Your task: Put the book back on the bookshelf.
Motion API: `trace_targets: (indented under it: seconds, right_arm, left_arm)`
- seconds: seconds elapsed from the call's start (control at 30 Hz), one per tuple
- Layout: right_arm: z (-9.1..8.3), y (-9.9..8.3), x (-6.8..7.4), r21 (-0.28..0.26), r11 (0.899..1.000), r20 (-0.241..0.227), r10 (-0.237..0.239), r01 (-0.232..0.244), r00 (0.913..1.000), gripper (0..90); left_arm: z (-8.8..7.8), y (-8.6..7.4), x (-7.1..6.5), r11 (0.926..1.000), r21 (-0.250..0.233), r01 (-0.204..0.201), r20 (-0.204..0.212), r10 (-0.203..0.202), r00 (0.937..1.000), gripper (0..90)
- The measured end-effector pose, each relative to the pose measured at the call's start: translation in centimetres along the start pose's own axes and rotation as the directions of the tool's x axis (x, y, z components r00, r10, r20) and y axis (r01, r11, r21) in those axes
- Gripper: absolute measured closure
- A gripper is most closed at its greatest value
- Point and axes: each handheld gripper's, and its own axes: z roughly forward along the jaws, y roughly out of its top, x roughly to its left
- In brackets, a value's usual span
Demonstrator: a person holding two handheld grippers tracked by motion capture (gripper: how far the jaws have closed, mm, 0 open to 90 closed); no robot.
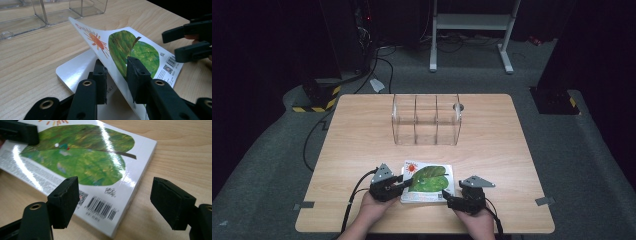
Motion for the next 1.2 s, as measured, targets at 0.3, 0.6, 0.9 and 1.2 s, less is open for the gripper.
trace_targets:
  seconds: [0.3,0.6,0.9,1.2]
  right_arm:
    - [1.1,0.6,-1.0,-0.012,0.999,-0.064,0.048,-0.049,0.9968,21.6]
    - [2.2,1.4,-1.5,0.026,0.996,-0.097,0.09,-0.087,0.9913,16.3]
    - [2.9,1.9,-1.7,0.046,0.99,-0.144,0.14,-0.135,0.9797,20.1]
    - [0.7,2.1,-0.9,-0.057,0.996,-0.04,0.07,-0.072,0.9967,34.3]
  left_arm:
    - [-0.7,0.0,-1.1,0.9932,-0.054,-0.103,-0.021,0.102,0.9946,71.4]
    - [-1.4,0.0,-1.8,0.9793,-0.107,-0.171,-0.017,0.171,0.9852,72.3]
    - [-1.3,-0.1,-1.8,0.9787,-0.1,-0.179,-0.028,0.177,0.9838,72.6]
    - [-1.2,0.3,-2.1,0.9831,-0.117,-0.141,-0.046,0.137,0.9895,76.1]
